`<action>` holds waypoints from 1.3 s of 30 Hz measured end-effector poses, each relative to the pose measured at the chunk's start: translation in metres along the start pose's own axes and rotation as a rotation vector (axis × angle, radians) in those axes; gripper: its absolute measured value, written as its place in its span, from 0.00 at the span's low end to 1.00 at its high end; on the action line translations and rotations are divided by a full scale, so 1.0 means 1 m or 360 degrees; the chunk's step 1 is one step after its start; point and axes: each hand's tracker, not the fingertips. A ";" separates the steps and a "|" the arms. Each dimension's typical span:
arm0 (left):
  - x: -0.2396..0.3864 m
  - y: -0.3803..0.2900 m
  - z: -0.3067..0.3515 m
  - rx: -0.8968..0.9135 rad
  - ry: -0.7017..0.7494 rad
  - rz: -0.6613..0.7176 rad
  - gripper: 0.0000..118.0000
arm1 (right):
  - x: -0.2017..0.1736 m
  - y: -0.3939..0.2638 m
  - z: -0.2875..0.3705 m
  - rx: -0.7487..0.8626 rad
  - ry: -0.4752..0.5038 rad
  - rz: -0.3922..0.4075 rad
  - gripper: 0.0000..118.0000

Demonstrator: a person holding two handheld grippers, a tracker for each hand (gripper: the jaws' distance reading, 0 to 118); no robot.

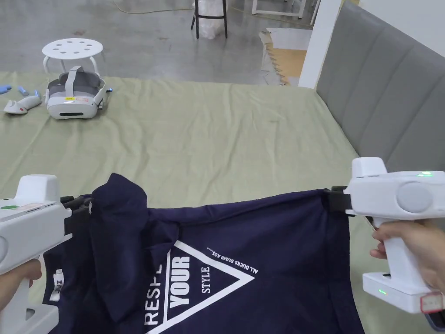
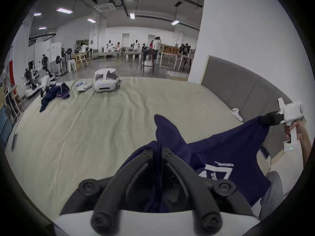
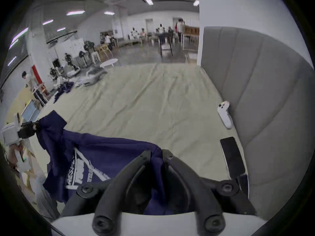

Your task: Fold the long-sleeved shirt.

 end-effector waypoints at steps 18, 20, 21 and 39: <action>0.005 -0.167 0.033 -0.0752 0.0126 -0.0102 0.09 | -0.023 -0.192 -0.042 -0.0878 -0.0137 0.0452 0.09; 0.001 -0.173 0.024 -0.0767 0.0123 -0.0013 0.09 | -0.023 -0.183 -0.043 -0.0896 -0.0151 0.0433 0.09; 0.000 -0.174 0.022 -0.0739 0.0128 0.0027 0.09 | -0.027 -0.182 -0.037 -0.0898 -0.0151 0.0439 0.09; -0.038 -0.069 0.090 -0.0181 -0.0144 0.0460 0.42 | -0.035 -0.125 0.063 -0.0212 0.0060 0.0093 0.00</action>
